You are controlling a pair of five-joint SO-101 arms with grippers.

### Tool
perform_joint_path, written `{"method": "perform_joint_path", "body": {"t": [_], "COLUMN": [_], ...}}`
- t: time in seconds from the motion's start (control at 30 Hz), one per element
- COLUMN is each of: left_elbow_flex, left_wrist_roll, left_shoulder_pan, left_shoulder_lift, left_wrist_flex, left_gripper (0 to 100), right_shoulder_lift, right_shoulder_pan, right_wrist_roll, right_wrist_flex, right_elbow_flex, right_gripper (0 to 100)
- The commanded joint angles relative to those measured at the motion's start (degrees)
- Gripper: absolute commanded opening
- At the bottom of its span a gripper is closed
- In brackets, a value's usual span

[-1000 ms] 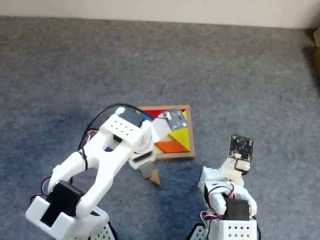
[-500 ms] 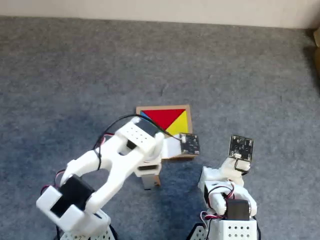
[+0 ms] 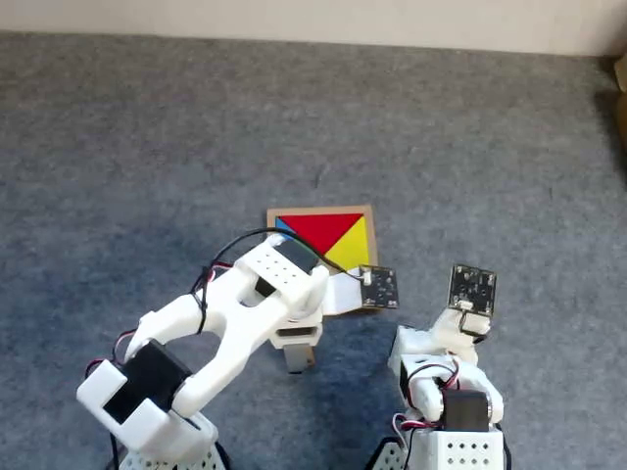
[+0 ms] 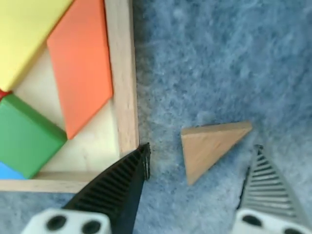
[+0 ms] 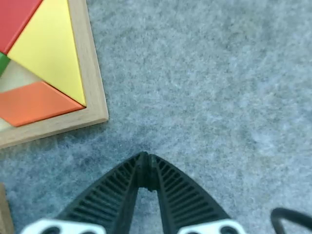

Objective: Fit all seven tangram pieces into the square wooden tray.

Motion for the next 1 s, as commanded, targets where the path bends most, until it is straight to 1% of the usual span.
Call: {"method": "perform_joint_path", "body": {"t": [0.0, 0.17, 0.37, 0.57, 0.73, 0.8, 0.97], "left_elbow_flex": [-1.71, -1.71, -1.45, -1.36, -4.0, -5.85, -9.71], "left_wrist_roll": [0.53, 0.53, 0.53, 0.53, 0.53, 0.62, 0.53], "left_shoulder_pan": [1.45, 2.42, 4.0, 4.26, 4.35, 4.35, 4.35], "left_shoulder_lift": [-0.13, -0.04, -0.04, 0.04, 3.74, 5.49, 8.92], "left_wrist_flex": [-0.62, -0.62, -1.67, -1.76, -1.32, 0.09, 3.78], "left_gripper": [31, 31, 25, 25, 25, 24, 18], "right_shoulder_lift": [-1.19, -1.19, -1.19, -1.19, -1.19, -1.19, -1.19], "right_shoulder_pan": [0.57, 0.57, 0.66, 0.66, 0.66, 0.66, 0.66], "right_wrist_roll": [0.35, 0.35, 0.35, 0.35, 0.35, 0.35, 0.35], "right_wrist_flex": [0.31, 0.31, 0.22, 0.13, 0.13, 0.13, 0.13], "right_elbow_flex": [8.66, 8.66, 8.66, 8.66, 8.66, 8.66, 8.66], "right_gripper": [1.5, 1.5, 1.5, 1.5, 1.5, 1.5, 1.5]}}
